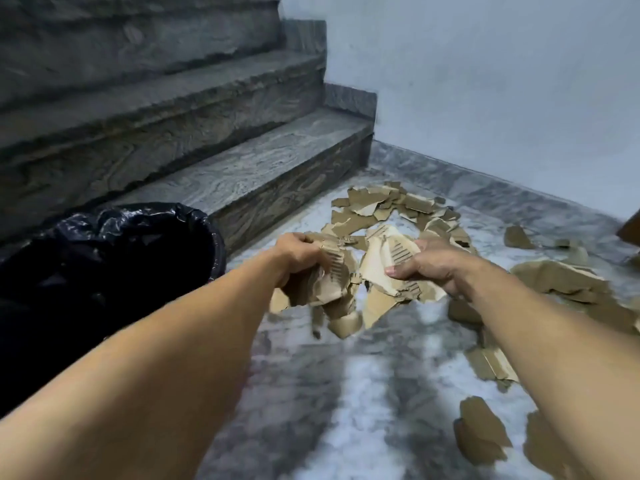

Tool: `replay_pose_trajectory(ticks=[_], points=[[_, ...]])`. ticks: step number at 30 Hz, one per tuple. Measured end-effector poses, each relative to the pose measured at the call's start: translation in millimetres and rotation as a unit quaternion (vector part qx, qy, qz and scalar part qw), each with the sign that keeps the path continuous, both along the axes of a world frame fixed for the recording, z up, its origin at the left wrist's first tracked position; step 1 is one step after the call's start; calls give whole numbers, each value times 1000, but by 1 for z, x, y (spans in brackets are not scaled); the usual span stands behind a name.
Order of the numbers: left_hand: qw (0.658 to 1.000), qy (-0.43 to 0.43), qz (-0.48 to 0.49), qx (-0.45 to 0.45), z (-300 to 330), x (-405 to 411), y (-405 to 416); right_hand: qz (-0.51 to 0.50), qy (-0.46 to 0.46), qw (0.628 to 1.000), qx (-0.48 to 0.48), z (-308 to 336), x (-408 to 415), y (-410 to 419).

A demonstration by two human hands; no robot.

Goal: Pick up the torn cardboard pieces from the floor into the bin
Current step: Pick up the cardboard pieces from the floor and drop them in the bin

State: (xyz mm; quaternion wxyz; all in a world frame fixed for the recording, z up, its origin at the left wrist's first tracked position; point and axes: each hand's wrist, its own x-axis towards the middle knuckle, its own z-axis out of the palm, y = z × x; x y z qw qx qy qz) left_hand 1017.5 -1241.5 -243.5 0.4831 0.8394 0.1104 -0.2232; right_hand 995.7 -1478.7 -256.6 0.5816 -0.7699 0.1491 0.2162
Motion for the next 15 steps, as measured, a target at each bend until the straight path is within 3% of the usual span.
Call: replay_pose_trajectory(ticks=[7, 11, 15], points=[[992, -98, 62, 50, 109, -43, 58, 21, -39, 998, -37, 84, 2, 45], [969, -161, 153, 109, 137, -65, 133, 54, -53, 997, -20, 113, 11, 117], [947, -152, 216, 182, 137, -81, 202, 63, -93, 993, -25, 149, -27, 212]])
